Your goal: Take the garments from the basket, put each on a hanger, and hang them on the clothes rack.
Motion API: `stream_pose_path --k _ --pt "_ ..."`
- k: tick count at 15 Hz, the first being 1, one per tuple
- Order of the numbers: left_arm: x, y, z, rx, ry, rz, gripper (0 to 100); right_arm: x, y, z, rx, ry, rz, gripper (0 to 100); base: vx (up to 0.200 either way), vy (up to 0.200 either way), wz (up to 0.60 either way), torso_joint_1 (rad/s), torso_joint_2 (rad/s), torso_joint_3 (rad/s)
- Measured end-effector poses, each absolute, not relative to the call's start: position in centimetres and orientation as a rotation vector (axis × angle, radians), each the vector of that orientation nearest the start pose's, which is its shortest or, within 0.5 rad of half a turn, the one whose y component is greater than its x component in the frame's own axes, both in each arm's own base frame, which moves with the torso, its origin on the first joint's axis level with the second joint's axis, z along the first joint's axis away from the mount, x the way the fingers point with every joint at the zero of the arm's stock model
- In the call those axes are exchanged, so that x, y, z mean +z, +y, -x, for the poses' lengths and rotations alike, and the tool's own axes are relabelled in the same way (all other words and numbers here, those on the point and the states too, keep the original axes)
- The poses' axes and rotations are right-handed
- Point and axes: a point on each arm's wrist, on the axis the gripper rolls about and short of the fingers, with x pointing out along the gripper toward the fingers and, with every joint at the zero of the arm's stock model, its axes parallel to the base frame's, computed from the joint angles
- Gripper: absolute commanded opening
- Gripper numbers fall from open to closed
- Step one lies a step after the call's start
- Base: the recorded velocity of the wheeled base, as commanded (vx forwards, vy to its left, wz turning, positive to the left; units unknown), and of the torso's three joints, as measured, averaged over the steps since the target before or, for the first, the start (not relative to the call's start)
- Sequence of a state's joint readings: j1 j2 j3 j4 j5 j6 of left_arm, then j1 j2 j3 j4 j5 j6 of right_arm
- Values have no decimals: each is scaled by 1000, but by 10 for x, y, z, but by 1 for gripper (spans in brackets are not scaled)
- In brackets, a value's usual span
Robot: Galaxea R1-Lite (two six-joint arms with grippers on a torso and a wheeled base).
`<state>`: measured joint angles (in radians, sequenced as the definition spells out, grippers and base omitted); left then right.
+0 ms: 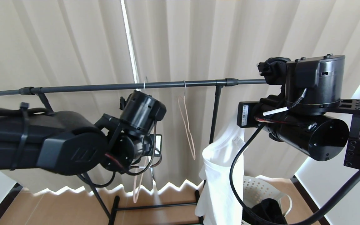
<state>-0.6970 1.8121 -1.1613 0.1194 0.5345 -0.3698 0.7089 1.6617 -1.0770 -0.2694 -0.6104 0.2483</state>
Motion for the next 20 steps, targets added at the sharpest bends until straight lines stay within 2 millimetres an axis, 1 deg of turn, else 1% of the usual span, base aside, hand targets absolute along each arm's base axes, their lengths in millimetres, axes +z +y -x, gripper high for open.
stream_pose_path --k 2,4,5,6,7,10,12,16,20 --pt "175 -185 -236 -134 663 -117 0 235 189 -243 60 257 -55 0 0 0 0 0 0 0" --pt "172 -163 -216 -253 669 -159 0 236 187 -244 55 256 -49 0 0 0 0 0 0 0" --pt "167 -151 -206 -320 666 -178 0 236 187 -245 53 255 -48 0 0 0 0 0 0 0" --pt "162 -140 -199 -377 643 -183 0 236 186 -245 51 254 -48 0 0 0 0 0 0 0" --pt "159 -128 -195 -424 584 -178 0 236 185 -246 46 254 -48 0 0 0 0 0 0 0" --pt "151 -101 -185 -465 412 -165 0 236 183 -248 36 253 -49 0 0 0 0 0 0 0" --pt "144 -93 -176 -572 369 -160 0 236 182 -249 32 252 -48 0 0 0 0 0 0 0" --pt "134 -81 -159 -815 286 -298 0 236 179 -252 17 252 -41 0 0 0 0 0 0 0" --pt "135 -82 -154 -889 263 -299 0 237 177 -255 -34 241 -29 0 0 0 0 0 0 0"
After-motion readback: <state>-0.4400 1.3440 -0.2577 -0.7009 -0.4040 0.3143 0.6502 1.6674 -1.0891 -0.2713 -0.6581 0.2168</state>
